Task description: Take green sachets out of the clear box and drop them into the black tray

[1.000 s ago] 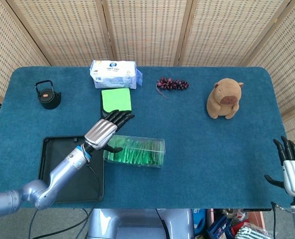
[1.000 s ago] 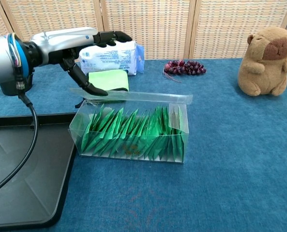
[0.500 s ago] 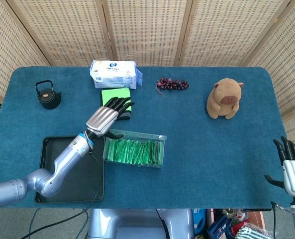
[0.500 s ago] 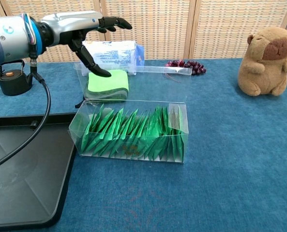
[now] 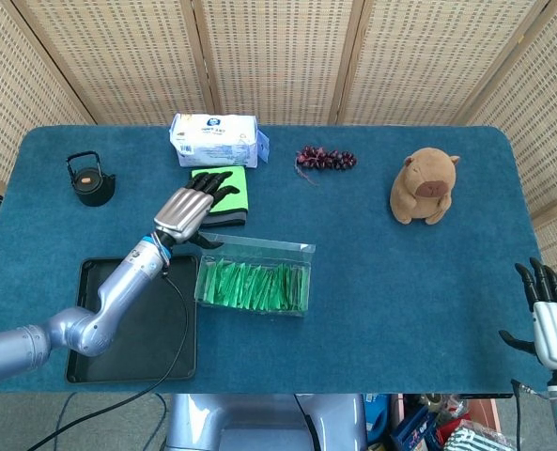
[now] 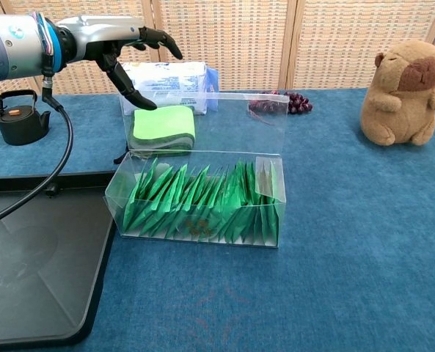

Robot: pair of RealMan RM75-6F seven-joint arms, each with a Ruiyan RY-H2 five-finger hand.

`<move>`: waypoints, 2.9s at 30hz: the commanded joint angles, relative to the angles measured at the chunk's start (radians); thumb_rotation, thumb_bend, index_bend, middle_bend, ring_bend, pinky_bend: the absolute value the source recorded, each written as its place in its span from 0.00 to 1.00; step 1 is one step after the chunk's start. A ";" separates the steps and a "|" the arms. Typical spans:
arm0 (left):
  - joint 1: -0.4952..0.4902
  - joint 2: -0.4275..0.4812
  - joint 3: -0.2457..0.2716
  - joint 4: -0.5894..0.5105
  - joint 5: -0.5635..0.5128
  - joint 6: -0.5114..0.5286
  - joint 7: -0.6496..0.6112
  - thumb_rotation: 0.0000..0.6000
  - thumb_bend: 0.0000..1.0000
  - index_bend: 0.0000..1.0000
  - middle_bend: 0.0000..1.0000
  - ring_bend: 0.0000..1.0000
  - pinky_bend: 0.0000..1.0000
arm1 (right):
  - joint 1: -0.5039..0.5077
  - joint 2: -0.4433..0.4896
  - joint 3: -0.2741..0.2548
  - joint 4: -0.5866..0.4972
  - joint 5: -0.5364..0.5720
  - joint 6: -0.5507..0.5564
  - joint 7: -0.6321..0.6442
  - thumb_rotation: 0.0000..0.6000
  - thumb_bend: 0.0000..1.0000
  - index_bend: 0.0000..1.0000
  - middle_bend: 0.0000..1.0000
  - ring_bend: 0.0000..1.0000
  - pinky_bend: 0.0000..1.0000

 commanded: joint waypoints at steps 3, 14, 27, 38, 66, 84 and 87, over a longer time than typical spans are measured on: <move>-0.008 -0.021 0.011 0.049 -0.027 -0.019 -0.018 1.00 0.25 0.31 0.00 0.00 0.00 | 0.001 -0.002 0.000 0.003 0.004 -0.004 -0.002 1.00 0.00 0.00 0.00 0.00 0.00; -0.022 -0.025 0.047 0.126 -0.095 -0.097 -0.042 1.00 0.27 0.34 0.00 0.00 0.00 | 0.007 -0.007 0.000 0.009 0.013 -0.016 -0.007 1.00 0.00 0.00 0.00 0.00 0.00; 0.026 0.004 0.075 0.045 0.108 -0.036 -0.133 1.00 0.27 0.34 0.00 0.00 0.00 | 0.008 -0.008 -0.002 0.009 0.016 -0.020 -0.009 1.00 0.00 0.00 0.00 0.00 0.00; 0.030 -0.035 0.153 -0.019 0.381 0.009 -0.171 1.00 0.28 0.34 0.00 0.00 0.00 | 0.007 -0.004 -0.002 0.006 0.015 -0.019 0.000 1.00 0.00 0.00 0.00 0.00 0.00; -0.064 -0.229 0.145 0.134 0.397 -0.019 -0.037 1.00 0.29 0.34 0.00 0.00 0.00 | 0.007 0.006 0.000 0.010 0.022 -0.026 0.025 1.00 0.00 0.00 0.00 0.00 0.00; -0.079 -0.225 0.194 0.192 0.491 0.001 -0.064 1.00 0.31 0.41 0.00 0.00 0.00 | 0.006 0.010 0.003 0.015 0.031 -0.030 0.039 1.00 0.00 0.00 0.00 0.00 0.00; -0.081 -0.221 0.205 0.200 0.514 0.006 -0.074 1.00 0.31 0.42 0.00 0.00 0.00 | 0.006 0.009 0.004 0.015 0.031 -0.028 0.037 1.00 0.00 0.00 0.00 0.00 0.00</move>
